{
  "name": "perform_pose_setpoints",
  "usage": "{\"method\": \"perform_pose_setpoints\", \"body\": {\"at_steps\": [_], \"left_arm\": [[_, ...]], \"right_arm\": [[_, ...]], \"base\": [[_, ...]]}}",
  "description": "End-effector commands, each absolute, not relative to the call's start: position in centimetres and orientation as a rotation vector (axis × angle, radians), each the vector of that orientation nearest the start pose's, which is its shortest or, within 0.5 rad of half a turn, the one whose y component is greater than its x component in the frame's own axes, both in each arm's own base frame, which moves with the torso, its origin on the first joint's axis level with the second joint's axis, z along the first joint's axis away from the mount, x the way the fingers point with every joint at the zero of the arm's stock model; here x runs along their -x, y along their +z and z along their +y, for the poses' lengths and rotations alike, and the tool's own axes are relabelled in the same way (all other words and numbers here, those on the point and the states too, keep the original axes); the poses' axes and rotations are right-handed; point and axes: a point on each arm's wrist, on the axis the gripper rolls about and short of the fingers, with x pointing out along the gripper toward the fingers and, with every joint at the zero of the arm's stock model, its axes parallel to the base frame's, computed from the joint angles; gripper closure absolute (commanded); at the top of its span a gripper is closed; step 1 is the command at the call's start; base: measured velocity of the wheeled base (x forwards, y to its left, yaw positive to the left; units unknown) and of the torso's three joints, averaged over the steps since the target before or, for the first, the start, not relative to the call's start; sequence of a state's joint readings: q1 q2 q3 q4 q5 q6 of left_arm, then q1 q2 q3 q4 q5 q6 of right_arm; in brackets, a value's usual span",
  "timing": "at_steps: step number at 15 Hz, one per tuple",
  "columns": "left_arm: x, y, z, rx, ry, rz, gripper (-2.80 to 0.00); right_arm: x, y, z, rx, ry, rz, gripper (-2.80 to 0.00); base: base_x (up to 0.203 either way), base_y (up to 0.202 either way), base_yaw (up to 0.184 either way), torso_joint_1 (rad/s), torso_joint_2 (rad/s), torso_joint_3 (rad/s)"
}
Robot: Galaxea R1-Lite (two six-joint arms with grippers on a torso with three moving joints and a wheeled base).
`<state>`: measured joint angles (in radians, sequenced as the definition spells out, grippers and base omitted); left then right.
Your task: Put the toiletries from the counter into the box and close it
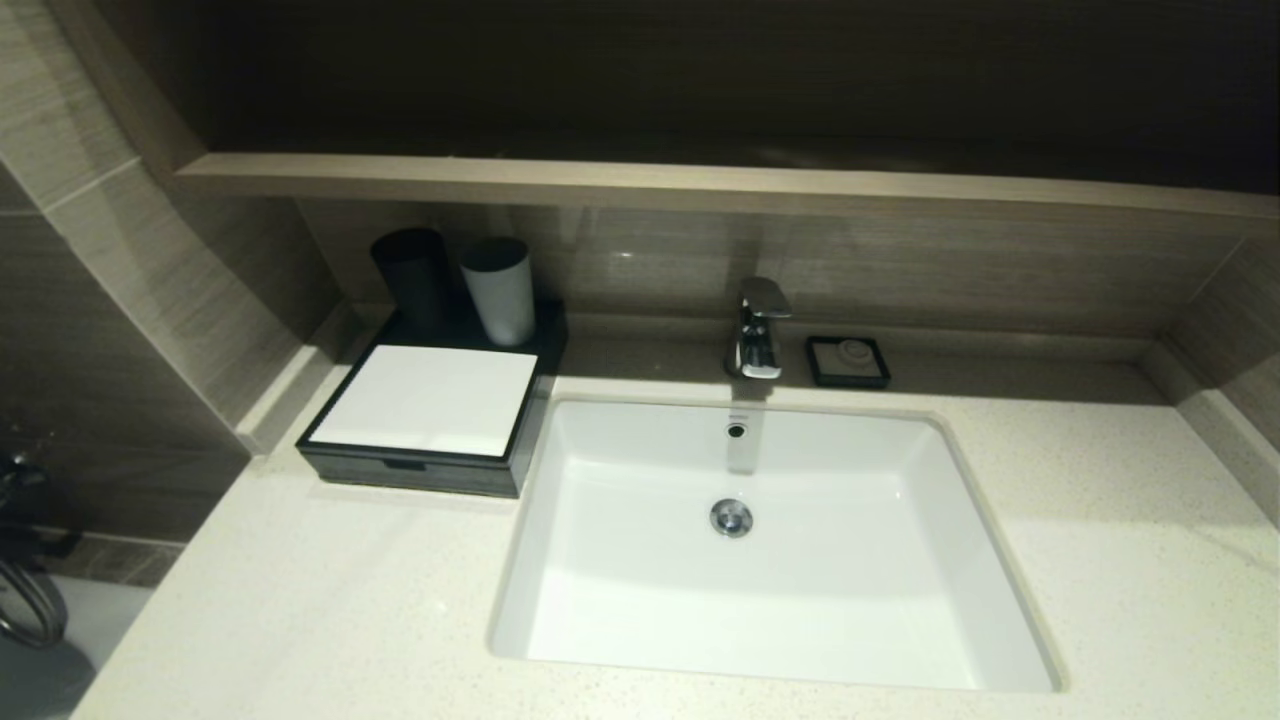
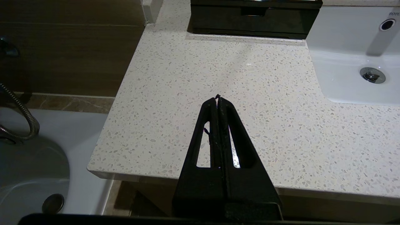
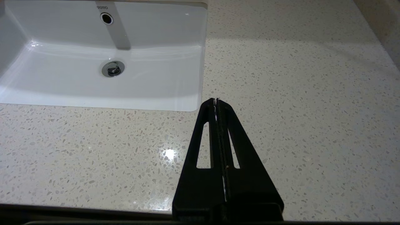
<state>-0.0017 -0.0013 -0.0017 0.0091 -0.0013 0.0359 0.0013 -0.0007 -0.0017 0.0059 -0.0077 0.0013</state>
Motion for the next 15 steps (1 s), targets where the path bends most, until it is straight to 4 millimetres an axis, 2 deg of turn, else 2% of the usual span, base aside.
{"method": "perform_pose_setpoints", "body": {"at_steps": [1,15], "left_arm": [[2.3,7.49,0.0,-0.035,-0.003,0.006,0.0],[2.3,7.49,0.0,-0.035,-0.003,0.006,0.0]], "right_arm": [[2.3,7.52,-0.02,-0.002,-0.006,0.003,0.0],[2.29,7.53,-0.02,-0.002,-0.006,0.005,0.0]], "base": [[0.0,0.0,0.0,0.0,0.0,0.0],[0.0,0.0,0.0,0.0,0.0,0.0]]}}
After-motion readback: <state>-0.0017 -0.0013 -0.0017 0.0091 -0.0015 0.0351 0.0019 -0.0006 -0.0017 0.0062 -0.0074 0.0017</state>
